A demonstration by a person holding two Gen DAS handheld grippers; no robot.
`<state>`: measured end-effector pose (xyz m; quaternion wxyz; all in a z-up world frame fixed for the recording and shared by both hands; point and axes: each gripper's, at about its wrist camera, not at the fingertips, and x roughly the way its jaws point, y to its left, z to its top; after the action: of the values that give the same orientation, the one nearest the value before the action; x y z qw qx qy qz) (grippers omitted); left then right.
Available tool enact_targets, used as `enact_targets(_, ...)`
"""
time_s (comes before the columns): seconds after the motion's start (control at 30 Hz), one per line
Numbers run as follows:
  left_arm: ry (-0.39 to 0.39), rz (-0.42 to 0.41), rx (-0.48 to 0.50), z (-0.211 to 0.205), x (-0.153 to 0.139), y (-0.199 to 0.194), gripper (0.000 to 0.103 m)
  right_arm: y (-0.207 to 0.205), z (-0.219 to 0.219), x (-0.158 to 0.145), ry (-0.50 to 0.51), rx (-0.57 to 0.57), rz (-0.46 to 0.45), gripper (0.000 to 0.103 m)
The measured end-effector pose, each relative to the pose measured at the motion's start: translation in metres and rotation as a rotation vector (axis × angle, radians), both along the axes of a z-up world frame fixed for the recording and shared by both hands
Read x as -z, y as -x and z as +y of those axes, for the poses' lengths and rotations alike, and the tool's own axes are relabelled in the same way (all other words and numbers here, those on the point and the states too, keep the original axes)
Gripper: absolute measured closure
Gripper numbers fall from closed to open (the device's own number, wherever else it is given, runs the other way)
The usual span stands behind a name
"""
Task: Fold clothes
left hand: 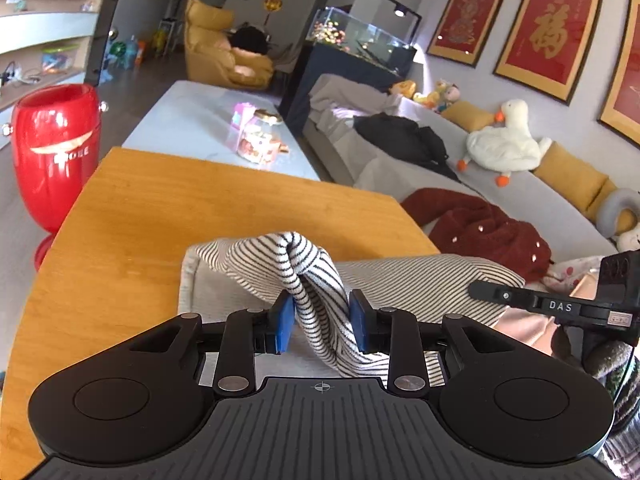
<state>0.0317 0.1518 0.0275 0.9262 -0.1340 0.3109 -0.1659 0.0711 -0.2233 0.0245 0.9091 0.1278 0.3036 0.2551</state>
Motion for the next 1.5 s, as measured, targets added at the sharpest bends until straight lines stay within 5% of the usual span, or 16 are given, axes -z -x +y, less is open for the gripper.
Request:
enact_targets(0.07, -0.014, 0.039, 0.001, -0.001, 0.011, 0.008, 0.069, 0.005, -0.002, 0.021, 0.026, 0.014, 0.052, 0.083)
enact_targets(0.2, -0.007, 0.096, -0.007, 0.003, 0.028, 0.018, 0.050, 0.016, -0.004, 0.044, 0.053, 0.042, 0.066, 0.081)
enact_targets(0.27, 0.040, 0.099, -0.026, 0.011, 0.029, 0.015, 0.022, 0.017, -0.002, 0.043, 0.061, 0.044, 0.054, 0.072)
enact_targets(0.3, 0.060, 0.098, -0.038, 0.014, 0.030, 0.013, 0.018, 0.016, 0.001, 0.043, 0.069, 0.044, 0.046, 0.055)
enact_targets(0.33, 0.054, 0.089, -0.068, 0.014, 0.029, 0.013, 0.017, 0.017, 0.004, 0.044, 0.081, 0.043, 0.035, 0.041)
enact_targets(0.47, -0.003, -0.046, -0.129, 0.007, 0.008, 0.021, 0.015, 0.022, 0.021, 0.050, 0.161, 0.016, -0.033, 0.028)
enact_targets(0.57, 0.044, -0.125, -0.070, -0.003, -0.012, 0.027, 0.007, 0.026, 0.030, 0.051, 0.211, 0.005, -0.068, 0.020)
enact_targets(0.67, 0.096, -0.110, 0.026, -0.017, -0.010, 0.022, 0.006, 0.025, 0.026, 0.036, 0.192, 0.008, -0.069, 0.016)
enact_targets(0.73, 0.115, -0.031, 0.064, -0.027, 0.007, 0.014, 0.006, 0.025, 0.016, 0.018, 0.160, 0.020, -0.112, 0.004)
enact_targets(0.87, 0.138, 0.155, 0.063, -0.039, 0.057, -0.003, 0.005, 0.013, -0.003, -0.011, 0.172, 0.057, -0.197, 0.000)
enact_targets(1.0, 0.146, 0.135, 0.076, -0.039, 0.060, -0.010, 0.000, -0.035, 0.002, -0.007, 0.327, 0.088, -0.207, 0.000)
enact_targets(1.17, 0.146, 0.126, 0.083, -0.030, 0.063, -0.044, 0.000, -0.083, 0.024, 0.039, 0.520, 0.083, -0.111, 0.000)
enact_targets(1.37, 0.196, 0.152, 0.031, -0.010, 0.065, -0.125, 0.000, -0.064, 0.023, 0.044, 0.497, 0.116, -0.117, 0.000)
enact_targets(1.5, 0.095, 0.129, 0.004, -0.025, 0.060, -0.159, 0.000, -0.045, 0.027, 0.044, 0.474, 0.116, -0.102, 0.000)
